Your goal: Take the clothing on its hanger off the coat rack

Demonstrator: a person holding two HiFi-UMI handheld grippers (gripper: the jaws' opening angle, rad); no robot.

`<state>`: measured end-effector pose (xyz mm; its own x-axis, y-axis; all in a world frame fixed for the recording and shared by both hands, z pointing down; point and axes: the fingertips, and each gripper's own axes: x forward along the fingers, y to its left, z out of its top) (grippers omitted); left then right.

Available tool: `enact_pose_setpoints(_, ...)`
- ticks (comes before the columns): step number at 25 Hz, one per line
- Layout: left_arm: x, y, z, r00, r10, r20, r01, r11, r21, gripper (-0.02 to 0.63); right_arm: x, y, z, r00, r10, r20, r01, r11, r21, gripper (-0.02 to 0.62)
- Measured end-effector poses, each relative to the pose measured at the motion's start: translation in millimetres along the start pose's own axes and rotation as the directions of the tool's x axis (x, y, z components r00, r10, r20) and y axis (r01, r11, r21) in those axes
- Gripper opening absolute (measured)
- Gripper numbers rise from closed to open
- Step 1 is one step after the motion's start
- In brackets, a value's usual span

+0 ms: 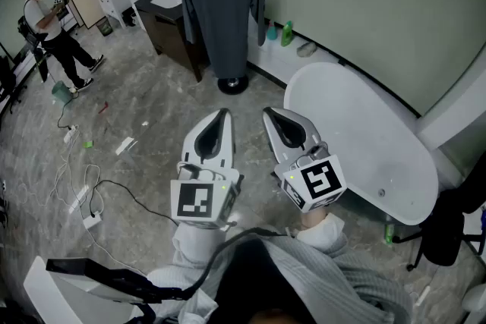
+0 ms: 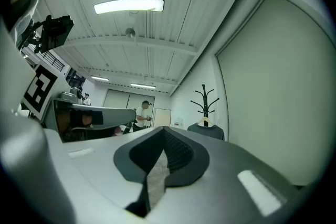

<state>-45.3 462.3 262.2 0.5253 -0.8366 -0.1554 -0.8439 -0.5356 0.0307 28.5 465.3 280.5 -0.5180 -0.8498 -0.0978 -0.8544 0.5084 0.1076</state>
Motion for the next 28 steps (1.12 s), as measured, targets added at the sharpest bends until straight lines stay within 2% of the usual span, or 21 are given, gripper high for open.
enact_pose_setpoints(4, 18, 2, 6, 0.999, 0.012, 0.038, -0.013, 0.999, 0.035, 0.005, 11, -14, 5, 0.999, 0.017, 0.038, -0.016, 1.000, -0.014, 0.000)
enact_pose_setpoints(12, 36, -8, 5, 0.999, 0.015, 0.044, -0.017, 0.999, 0.050, 0.005, 10, -34, 6, 0.998, 0.022, 0.053, -0.022, 1.000, 0.002, 0.002)
enact_pose_setpoints(16, 41, -7, -8, 1.000, 0.021, 0.010, -0.021, 0.999, 0.043, 0.005, 10, -42, -6, 0.999, 0.007, 0.039, -0.008, 1.000, 0.014, 0.002)
enact_pose_setpoints(21, 58, 25, -24, 0.998, 0.058, -0.013, -0.057, 0.998, 0.038, 0.005, 44, -46, -24, 0.999, 0.021, 0.030, -0.022, 0.999, 0.027, 0.002)
enact_pose_setpoints(25, 99, 64, -39, 0.996, 0.085, -0.014, -0.085, 0.996, 0.031, 0.005, 91, -69, -39, 0.999, 0.018, 0.027, -0.019, 0.999, 0.037, 0.002)
enact_pose_setpoints(28, 139, 103, -52, 0.997, 0.073, -0.012, -0.073, 0.996, 0.049, 0.005, 144, -85, -54, 1.000, 0.016, 0.027, -0.017, 0.999, 0.032, 0.002)
